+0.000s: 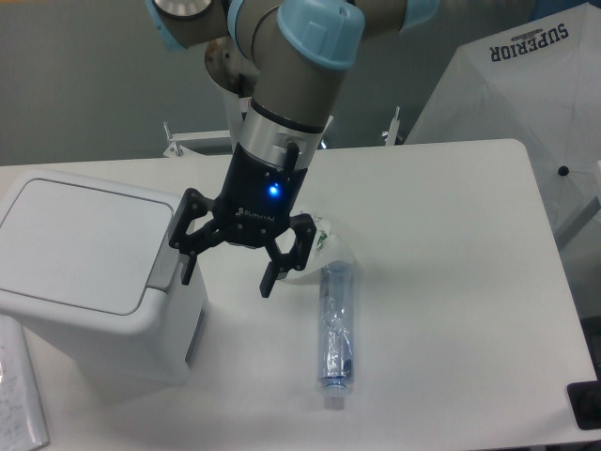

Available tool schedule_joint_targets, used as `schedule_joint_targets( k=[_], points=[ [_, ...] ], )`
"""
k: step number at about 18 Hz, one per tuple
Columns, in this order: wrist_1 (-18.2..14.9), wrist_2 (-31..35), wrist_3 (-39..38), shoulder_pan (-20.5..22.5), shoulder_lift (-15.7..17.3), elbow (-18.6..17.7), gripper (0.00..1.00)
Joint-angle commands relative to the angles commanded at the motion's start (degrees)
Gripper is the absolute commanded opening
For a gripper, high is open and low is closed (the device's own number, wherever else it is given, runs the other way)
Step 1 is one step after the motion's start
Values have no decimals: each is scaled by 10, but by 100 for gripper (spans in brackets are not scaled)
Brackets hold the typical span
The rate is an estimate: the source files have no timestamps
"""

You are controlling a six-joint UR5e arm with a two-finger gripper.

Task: Open the trash can
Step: 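Press the gripper finger against the trash can lid edge to flip it open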

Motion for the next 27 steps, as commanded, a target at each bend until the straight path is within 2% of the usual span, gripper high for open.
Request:
schedule_joint_targets(
  k=[4, 10, 13, 17, 27],
  points=[
    [1, 1, 0, -7, 2, -17, 100],
    [8, 0, 8, -7, 40, -70, 100],
    [11, 3, 9, -7, 35, -70, 100],
    [12, 49, 15, -8, 30, -70, 100],
    [15, 62, 13, -8, 25, -65, 100]
  ],
)
